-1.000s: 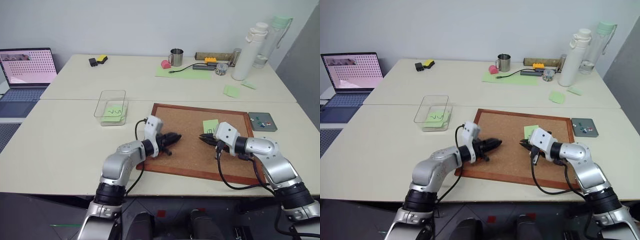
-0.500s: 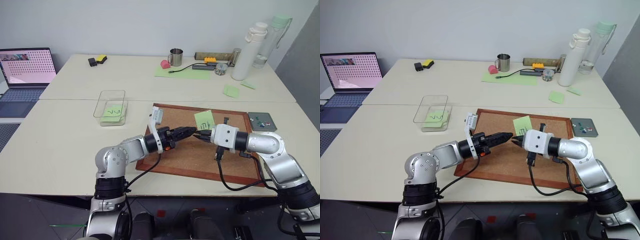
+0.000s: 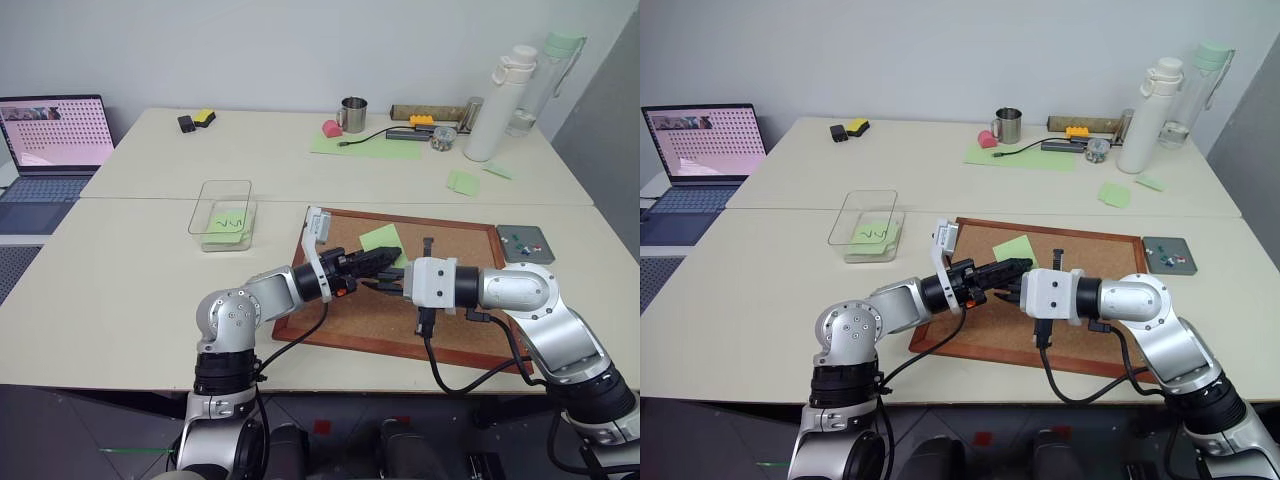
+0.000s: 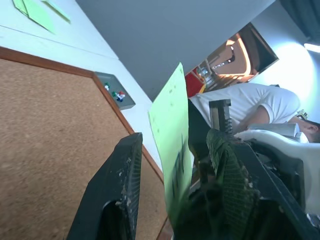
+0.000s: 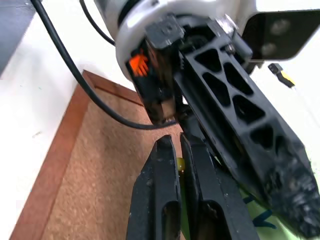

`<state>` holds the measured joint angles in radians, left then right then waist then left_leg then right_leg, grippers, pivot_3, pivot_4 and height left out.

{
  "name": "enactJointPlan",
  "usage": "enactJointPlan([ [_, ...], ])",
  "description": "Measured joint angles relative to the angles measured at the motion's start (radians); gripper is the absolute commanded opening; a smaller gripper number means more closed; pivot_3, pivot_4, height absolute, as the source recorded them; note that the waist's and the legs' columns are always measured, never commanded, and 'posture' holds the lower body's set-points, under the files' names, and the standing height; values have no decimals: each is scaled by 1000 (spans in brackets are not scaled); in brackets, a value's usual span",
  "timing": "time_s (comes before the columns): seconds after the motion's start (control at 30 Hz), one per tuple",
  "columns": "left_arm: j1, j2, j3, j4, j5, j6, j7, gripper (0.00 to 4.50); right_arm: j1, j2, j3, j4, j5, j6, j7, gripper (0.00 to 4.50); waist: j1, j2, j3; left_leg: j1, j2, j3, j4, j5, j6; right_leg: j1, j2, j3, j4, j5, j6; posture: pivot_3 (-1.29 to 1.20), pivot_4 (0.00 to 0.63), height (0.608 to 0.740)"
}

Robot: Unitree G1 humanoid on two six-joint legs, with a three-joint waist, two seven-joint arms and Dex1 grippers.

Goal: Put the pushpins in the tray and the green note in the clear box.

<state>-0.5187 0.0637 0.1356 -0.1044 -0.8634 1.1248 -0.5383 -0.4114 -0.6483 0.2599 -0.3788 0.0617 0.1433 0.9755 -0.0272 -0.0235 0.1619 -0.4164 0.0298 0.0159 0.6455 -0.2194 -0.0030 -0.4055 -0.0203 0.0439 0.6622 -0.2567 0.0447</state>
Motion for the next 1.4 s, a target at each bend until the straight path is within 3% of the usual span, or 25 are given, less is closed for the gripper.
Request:
enactJointPlan([
  [0.33, 3, 27, -10, 3, -4, -19, -22, 76, -3, 1, 0, -9, 1, 4, 5, 0, 0, 0, 0, 0, 0, 0, 0, 0, 0, 0, 0, 0, 0, 0, 0, 0, 150, 740],
  [0.6, 10, 49, -30, 2, -1, -45, -43, 36, -4, 1, -1, -7, 10, 4, 6, 0, 0, 0, 0, 0, 0, 0, 0, 0, 0, 0, 0, 0, 0, 0, 0, 0, 150, 740],
  [1.03, -2, 114, -103, 103, 134, -164, -56, 36, -14, -3, -64, -58, 59, 97, -14, 0, 1, 0, 0, 0, 0, -1, 0, 0, 0, 0, 0, -1, 0, 0, 0, 0, 150, 740],
  [1.23, -18, 140, -132, 116, 180, -213, -93, 36, 71, -15, -187, -115, 140, 213, -63, 0, 4, 0, 0, -1, 0, -1, 0, 0, 0, 0, 0, -1, 0, 0, 0, 0, 150, 740],
  [1.4, -63, 154, -212, 73, 228, -277, -144, 36, 90, 48, -393, -45, 220, 383, -243, 0, 7, 0, 0, -1, -1, 0, 0, 0, 0, 0, -1, -1, 0, 0, 0, 0, 150, 740],
])
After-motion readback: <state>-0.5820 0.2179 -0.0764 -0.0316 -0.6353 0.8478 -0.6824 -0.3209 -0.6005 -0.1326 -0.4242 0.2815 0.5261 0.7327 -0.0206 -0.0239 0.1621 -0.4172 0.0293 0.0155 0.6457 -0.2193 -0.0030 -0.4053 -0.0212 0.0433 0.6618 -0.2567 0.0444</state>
